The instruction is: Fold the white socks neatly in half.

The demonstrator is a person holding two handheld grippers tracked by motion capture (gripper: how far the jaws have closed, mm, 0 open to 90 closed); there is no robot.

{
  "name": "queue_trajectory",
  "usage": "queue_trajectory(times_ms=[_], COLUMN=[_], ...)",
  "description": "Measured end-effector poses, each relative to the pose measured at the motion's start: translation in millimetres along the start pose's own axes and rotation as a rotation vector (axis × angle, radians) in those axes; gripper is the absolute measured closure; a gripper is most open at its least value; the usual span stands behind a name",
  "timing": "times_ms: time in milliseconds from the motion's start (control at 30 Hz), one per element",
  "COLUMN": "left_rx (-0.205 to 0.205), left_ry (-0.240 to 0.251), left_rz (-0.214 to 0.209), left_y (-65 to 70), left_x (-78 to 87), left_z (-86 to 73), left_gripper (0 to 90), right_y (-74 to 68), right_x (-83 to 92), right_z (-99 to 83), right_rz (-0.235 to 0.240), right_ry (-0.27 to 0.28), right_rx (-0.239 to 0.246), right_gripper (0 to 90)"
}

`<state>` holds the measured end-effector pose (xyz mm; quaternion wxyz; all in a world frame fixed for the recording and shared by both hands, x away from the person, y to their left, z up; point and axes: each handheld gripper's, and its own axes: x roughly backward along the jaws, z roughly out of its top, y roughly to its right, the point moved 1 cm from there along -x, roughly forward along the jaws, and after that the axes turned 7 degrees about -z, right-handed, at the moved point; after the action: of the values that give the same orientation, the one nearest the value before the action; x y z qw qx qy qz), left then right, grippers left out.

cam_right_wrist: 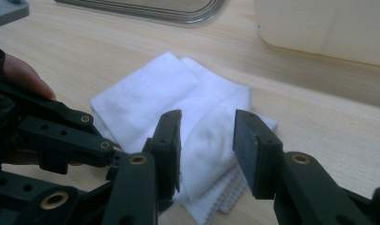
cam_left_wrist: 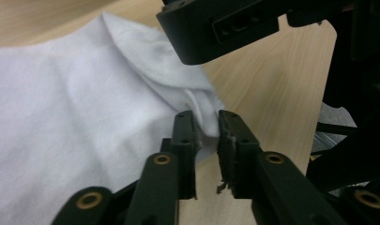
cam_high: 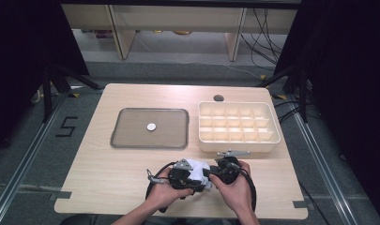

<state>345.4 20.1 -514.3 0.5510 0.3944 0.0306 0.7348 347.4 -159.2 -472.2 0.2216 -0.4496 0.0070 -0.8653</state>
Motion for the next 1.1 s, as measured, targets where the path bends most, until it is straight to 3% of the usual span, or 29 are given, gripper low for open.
queue_trajectory(times_ms=[67,100,167,267,333,367,400,467,567,600,667,700,767,800,867,900,967,1033,1100], left_rx=[0.025,0.031,0.048,0.05,0.051,0.052,0.053,0.048,0.047,0.048,0.05,0.049,0.051,0.051,0.04,0.035,0.032,0.022,0.02], left_ry=[0.003,0.028,0.002,0.004,0.019,0.008,0.019,0.027,0.049,0.058,0.075,0.082,0.088,0.109,0.138,0.142,0.148,0.161,0.155], left_rz=[-0.005,0.011,-0.007,-0.014,0.002,-0.012,0.009,-0.01,-0.005,-0.005,-0.006,0.01,-0.001,0.007,0.013,0.002,0.021,-0.001,-0.002], left_y=[-0.8,-0.3,0.1,0.4,1.1,0.9,2.2,2.2,3.9,4.0,3.8,4.2,4.0,4.5,6.2,6.5,8.0,7.6,7.2], left_x=[0.0,-1.1,1.8,3.1,4.5,6.8,8.8,12.7,20.3,22.8,26.8,28.7,30.2,33.9,37.2,38.9,40.0,38.9,37.9], left_z=[-0.5,-0.7,1.4,2.8,2.4,3.1,3.7,5.4,8.8,10.0,12.6,13.6,14.6,17.2,20.9,23.2,25.4,29.9,30.7], left_gripper=[81.7,83.7,85.5,86.3,86.4,86.5,86.5,86.5,86.5,86.5,86.5,86.6,86.5,86.5,86.5,86.5,86.5,86.5,86.4], right_y=[-0.3,-0.2,0.6,1.0,1.6,1.3,2.1,2.5,2.5,1.0,3.3,1.9,3.2,4.9,5.5,6.1,6.9,5.2,5.8], right_x=[-4.2,-5.7,-8.8,-11.6,-10.6,-9.2,-6.9,-3.1,-0.7,0.6,0.0,0.3,-0.8,-0.9,-1.0,-1.1,-1.9,-3.6,-5.0], right_z=[-0.3,-0.8,-1.6,-2.9,-2.8,-2.7,-2.4,-2.0,-3.3,-4.5,-6.6,-8.0,-11.2,-12.5,-13.6,-13.6,-13.7,-14.6,-16.1], right_rz=[0.001,-0.025,-0.027,-0.031,-0.042,-0.032,-0.03,-0.035,-0.035,-0.042,-0.056,-0.056,-0.073,-0.053,-0.061,-0.059,-0.065,-0.053,-0.06], right_ry=[0.009,-0.007,-0.027,-0.044,-0.048,-0.041,-0.039,-0.013,0.017,0.009,0.025,0.003,0.004,-0.001,-0.006,-0.009,-0.015,-0.023,-0.02], right_rx=[0.018,0.016,0.019,0.016,0.011,0.001,-0.001,-0.008,-0.017,-0.046,-0.036,-0.066,-0.064,-0.048,-0.051,-0.05,-0.049,-0.061,-0.04], right_gripper=[65.4,67.9,77.2,86.4,87.5,87.7,87.8,87.9,87.8,88.1,88.2,88.3,88.5,88.6,88.7,88.7,88.7,88.7,88.5])
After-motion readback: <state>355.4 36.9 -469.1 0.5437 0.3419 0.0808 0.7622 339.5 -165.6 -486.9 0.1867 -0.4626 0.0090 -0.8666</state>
